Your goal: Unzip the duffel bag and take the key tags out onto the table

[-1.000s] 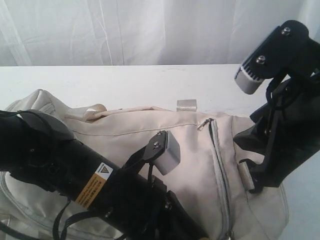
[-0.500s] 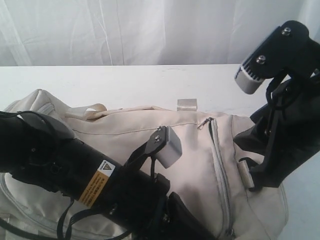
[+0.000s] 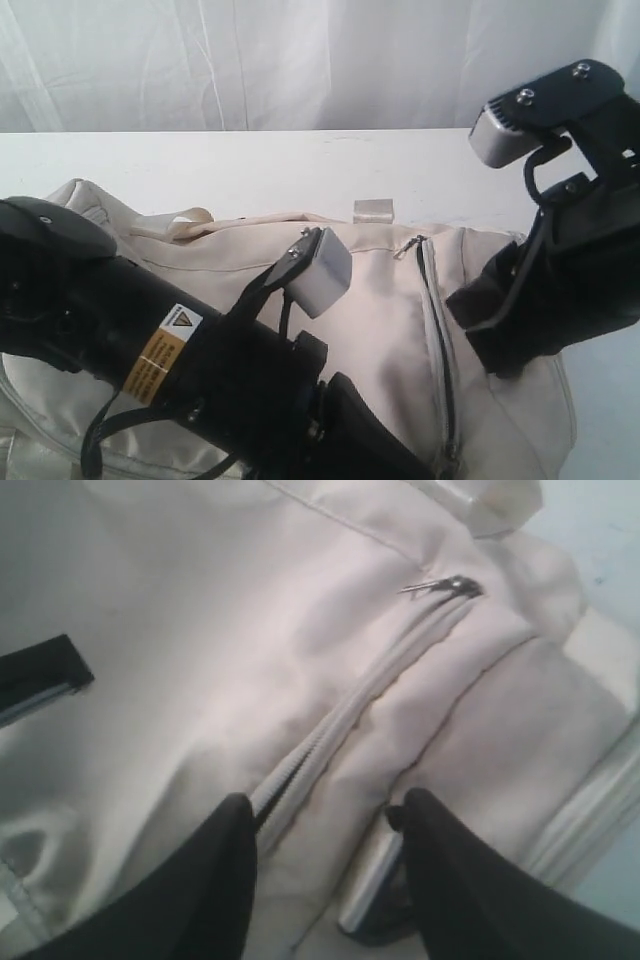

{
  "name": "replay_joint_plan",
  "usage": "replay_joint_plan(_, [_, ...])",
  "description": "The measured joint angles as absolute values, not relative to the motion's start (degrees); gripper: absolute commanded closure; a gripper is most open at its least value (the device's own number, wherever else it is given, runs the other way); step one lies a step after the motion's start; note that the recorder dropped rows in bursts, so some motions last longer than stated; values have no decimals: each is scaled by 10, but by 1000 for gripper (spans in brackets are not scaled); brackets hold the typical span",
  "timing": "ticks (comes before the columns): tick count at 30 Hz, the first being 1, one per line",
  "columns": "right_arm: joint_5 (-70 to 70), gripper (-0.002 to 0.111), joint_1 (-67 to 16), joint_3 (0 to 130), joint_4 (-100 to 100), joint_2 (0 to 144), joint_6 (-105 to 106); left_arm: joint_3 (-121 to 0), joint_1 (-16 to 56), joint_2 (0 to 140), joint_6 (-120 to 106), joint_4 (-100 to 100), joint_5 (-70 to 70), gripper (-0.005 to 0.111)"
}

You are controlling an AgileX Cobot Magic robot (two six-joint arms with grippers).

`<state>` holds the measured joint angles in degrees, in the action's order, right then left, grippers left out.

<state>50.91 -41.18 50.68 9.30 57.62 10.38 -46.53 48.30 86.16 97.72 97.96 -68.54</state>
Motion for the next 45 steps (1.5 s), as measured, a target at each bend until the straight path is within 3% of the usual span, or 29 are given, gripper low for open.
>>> replay_joint_plan(18, [550, 65, -412, 507, 147, 655, 94, -465, 483, 834, 1031, 990, -685, 107])
replay_joint_plan(22, [550, 75, -412, 507, 149, 678, 91, -465, 483, 834, 1031, 990, -685, 107])
replay_joint_plan(28, [549, 108, -412, 507, 151, 705, 90, -465, 483, 834, 1033, 991, -684, 107])
replay_joint_plan(45, [490, 108, -412, 507, 129, 708, 90, -392, 483, 833, 1069, 990, -673, 107])
